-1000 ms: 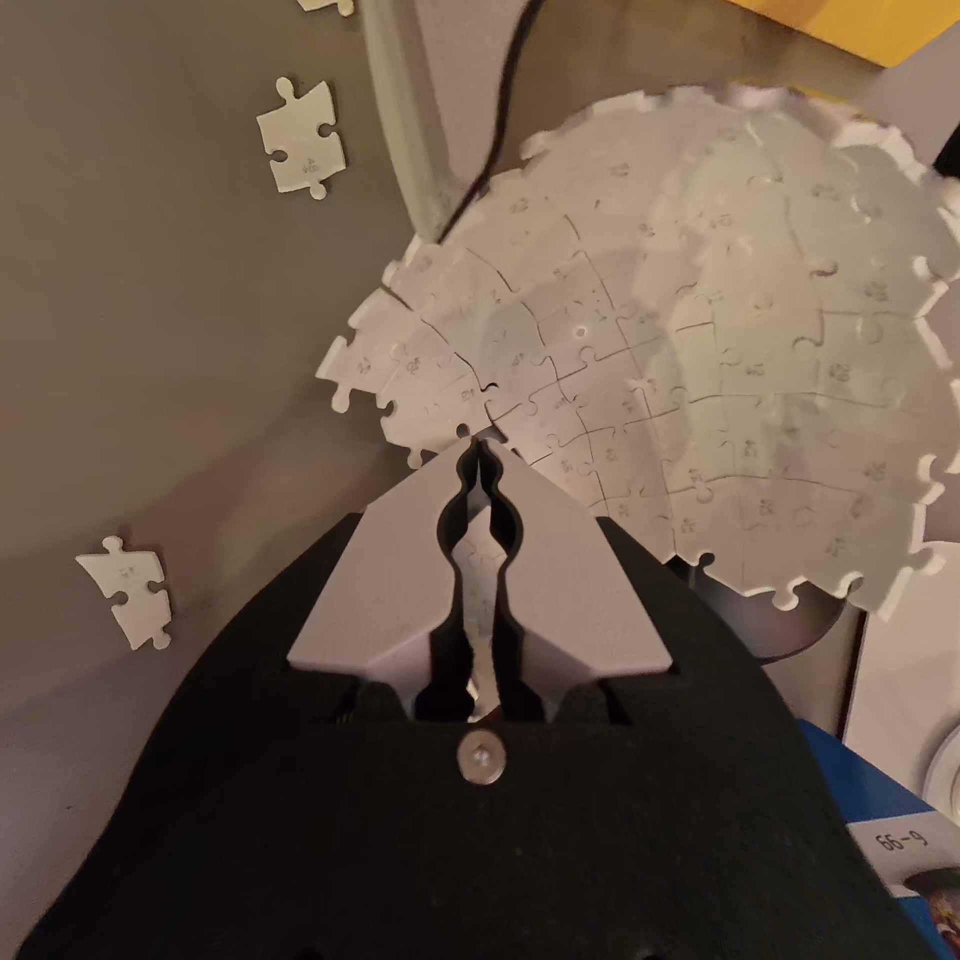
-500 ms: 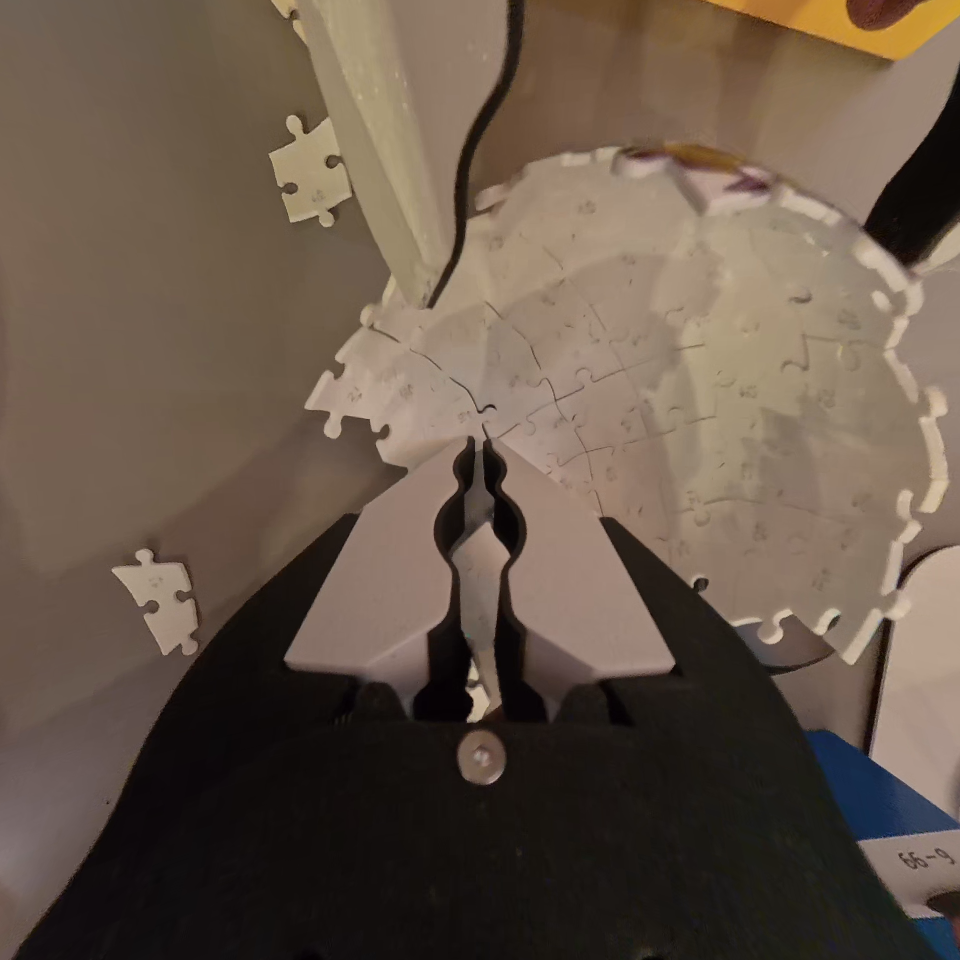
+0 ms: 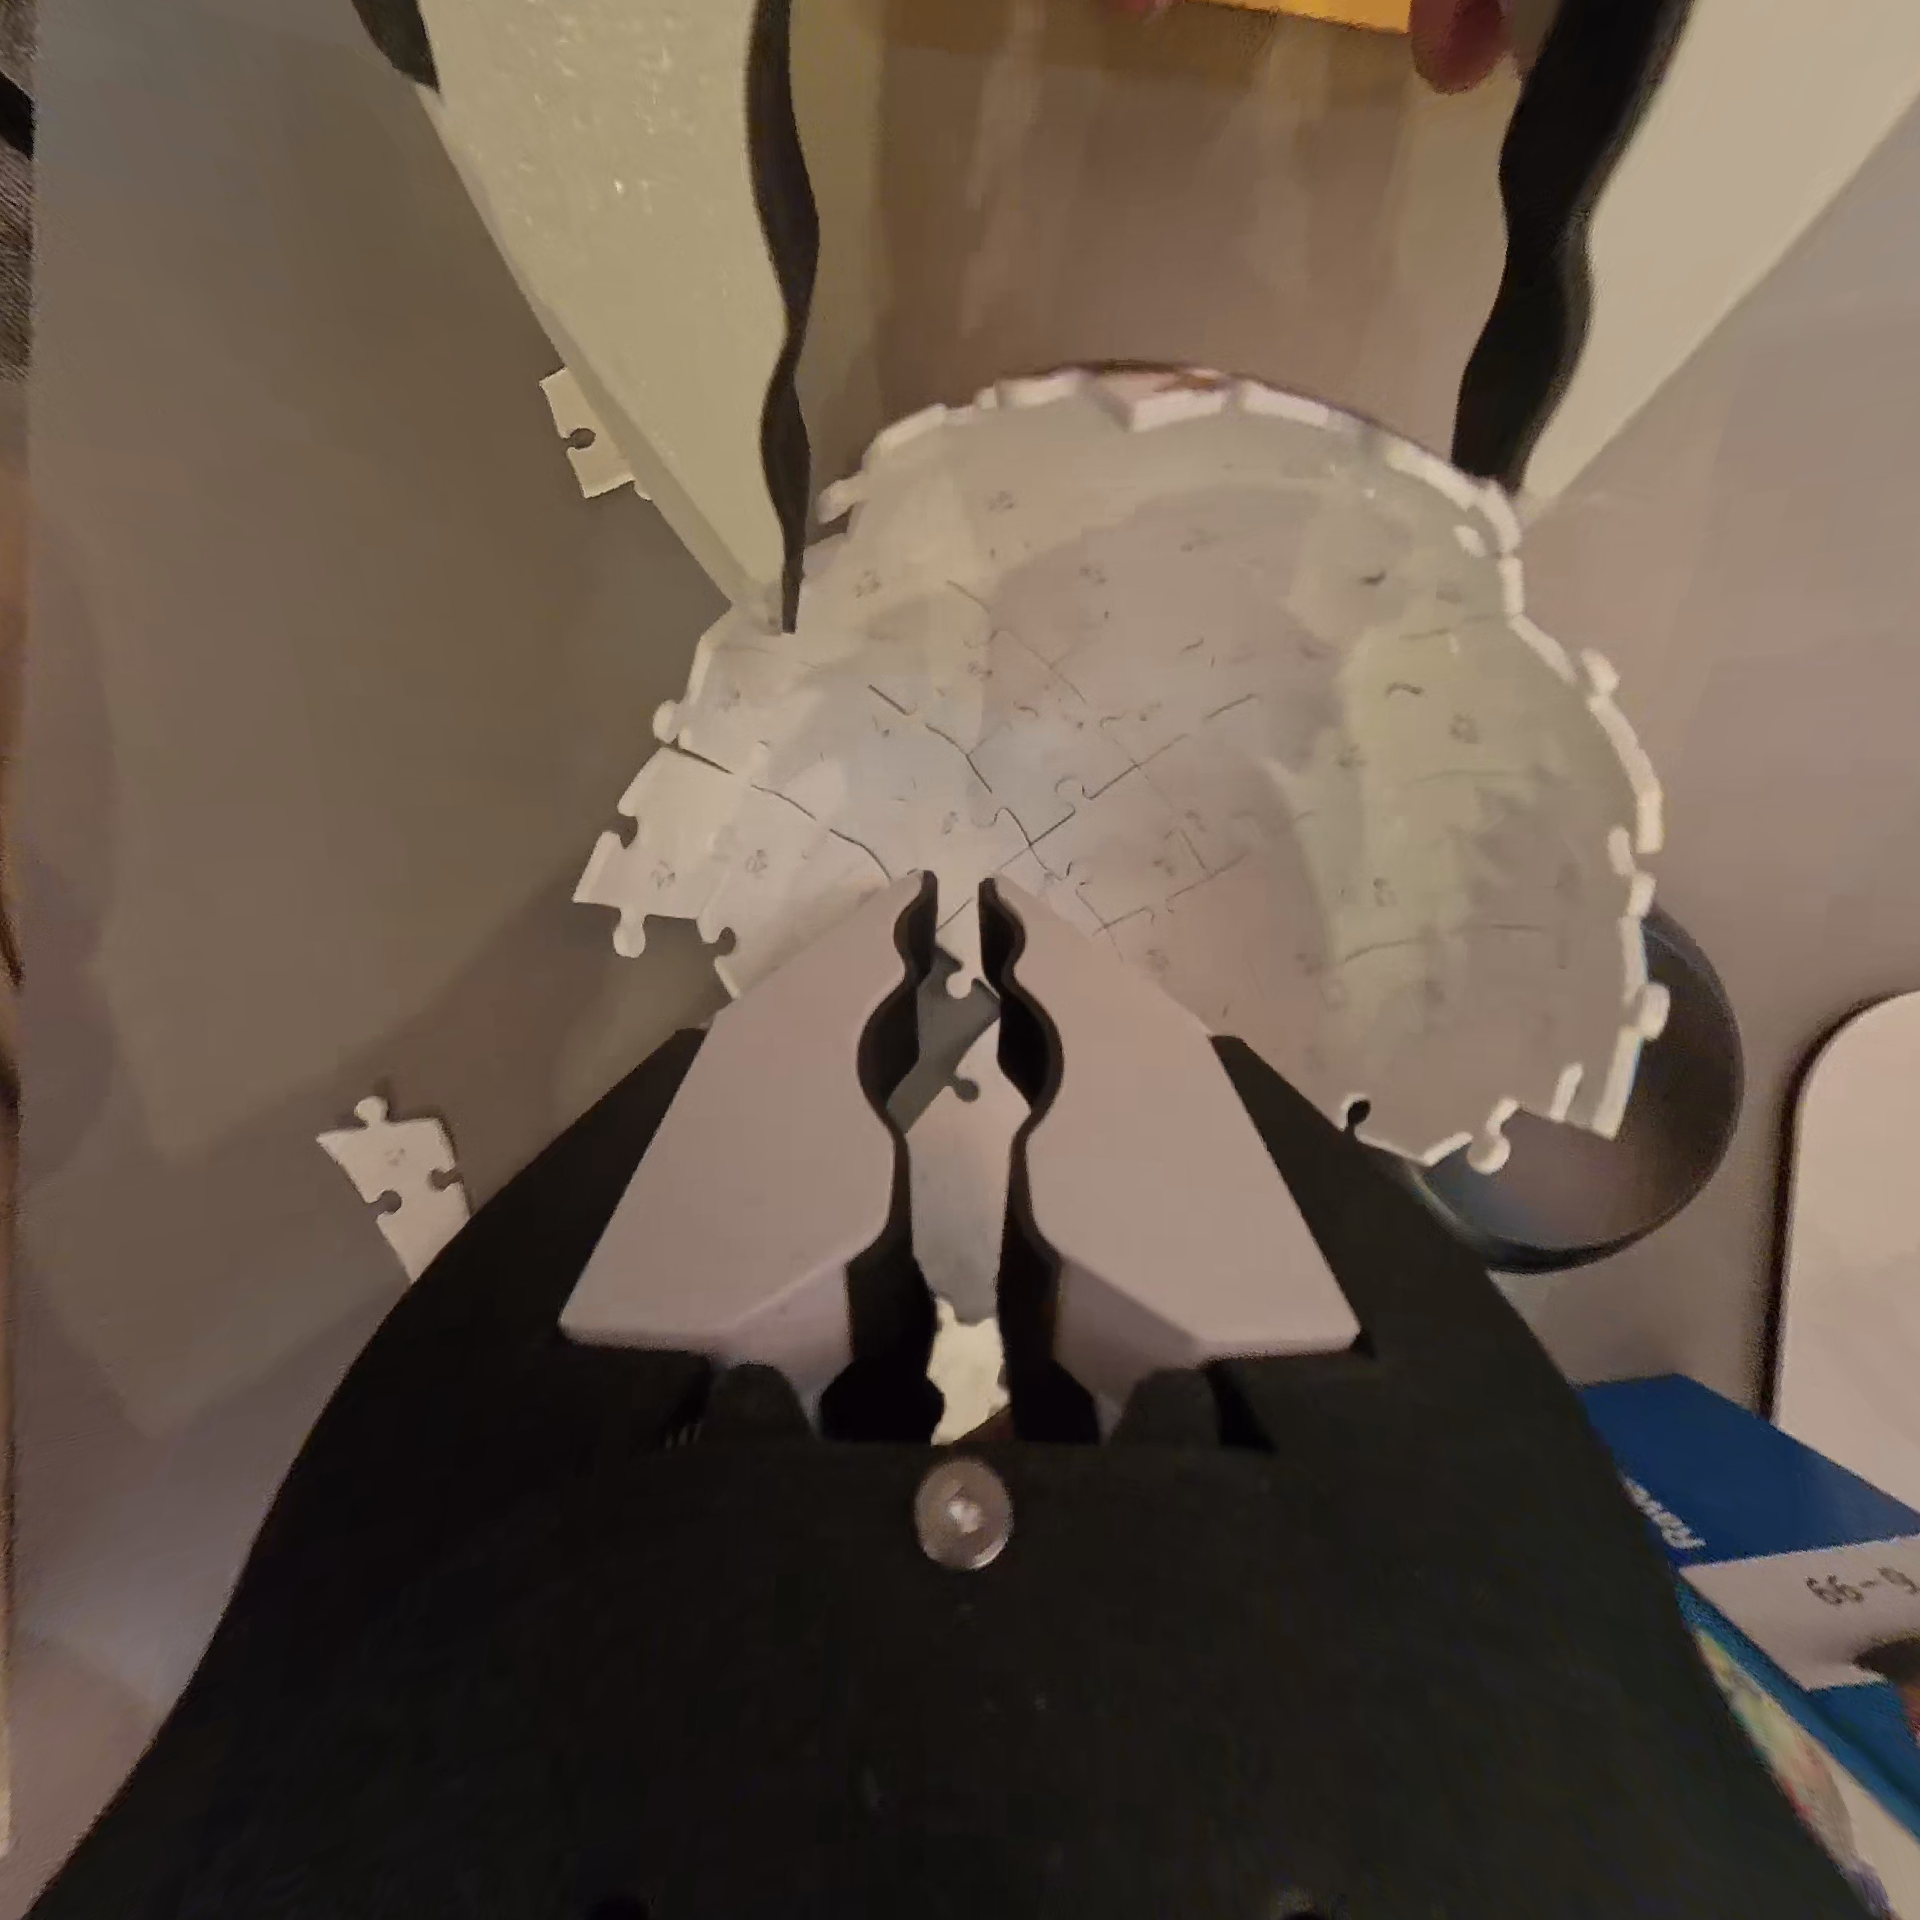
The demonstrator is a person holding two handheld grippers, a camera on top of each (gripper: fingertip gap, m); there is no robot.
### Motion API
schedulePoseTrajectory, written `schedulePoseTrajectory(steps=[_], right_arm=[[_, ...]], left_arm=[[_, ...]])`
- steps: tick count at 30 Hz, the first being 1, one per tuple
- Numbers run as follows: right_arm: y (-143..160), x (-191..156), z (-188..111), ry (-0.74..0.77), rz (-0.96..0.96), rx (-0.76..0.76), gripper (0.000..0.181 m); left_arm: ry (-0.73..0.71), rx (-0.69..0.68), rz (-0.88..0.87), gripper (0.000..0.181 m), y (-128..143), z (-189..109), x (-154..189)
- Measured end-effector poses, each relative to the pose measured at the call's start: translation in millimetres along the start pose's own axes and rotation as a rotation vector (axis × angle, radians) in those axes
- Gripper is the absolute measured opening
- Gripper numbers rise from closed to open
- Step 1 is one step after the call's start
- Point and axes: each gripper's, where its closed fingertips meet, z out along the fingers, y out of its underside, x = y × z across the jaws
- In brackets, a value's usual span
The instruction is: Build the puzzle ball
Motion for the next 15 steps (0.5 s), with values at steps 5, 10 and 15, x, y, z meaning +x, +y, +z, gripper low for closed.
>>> schedulePoseTrajectory(steps=[5,10,15], right_arm=[[8,2,-1,0.004,-0.024,-0.065,0.009],[12,0,7,0.000,-0.055,-0.149,0.011],[18,-1,14,-0.023,-0.067,-0.211,0.013]], left_arm=[[-0.002,-0.001,0.009,0.085,-1,1,1],[-0.003,-0.014,0.015,0.084,0,3,2],[0.002,-0.003,0.022,0.083,-2,3,4]])
